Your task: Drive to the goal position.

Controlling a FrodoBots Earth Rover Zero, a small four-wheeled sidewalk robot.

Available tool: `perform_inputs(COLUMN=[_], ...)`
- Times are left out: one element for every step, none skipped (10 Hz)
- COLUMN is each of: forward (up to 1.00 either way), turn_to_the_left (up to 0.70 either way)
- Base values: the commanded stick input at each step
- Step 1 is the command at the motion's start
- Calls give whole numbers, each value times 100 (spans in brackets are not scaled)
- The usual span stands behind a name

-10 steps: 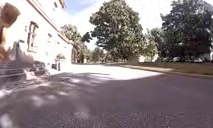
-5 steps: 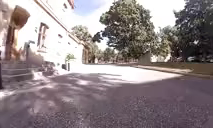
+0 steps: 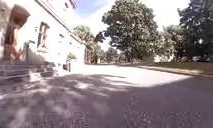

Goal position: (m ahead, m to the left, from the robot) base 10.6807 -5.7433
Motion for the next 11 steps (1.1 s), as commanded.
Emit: perform_inputs(forward=[70, 70, 70, 70, 70, 70, 70, 70, 70, 70, 70], turn_to_the_left=[0, 0, 0, 0, 0, 0, 0, 0, 0, 0, 0])
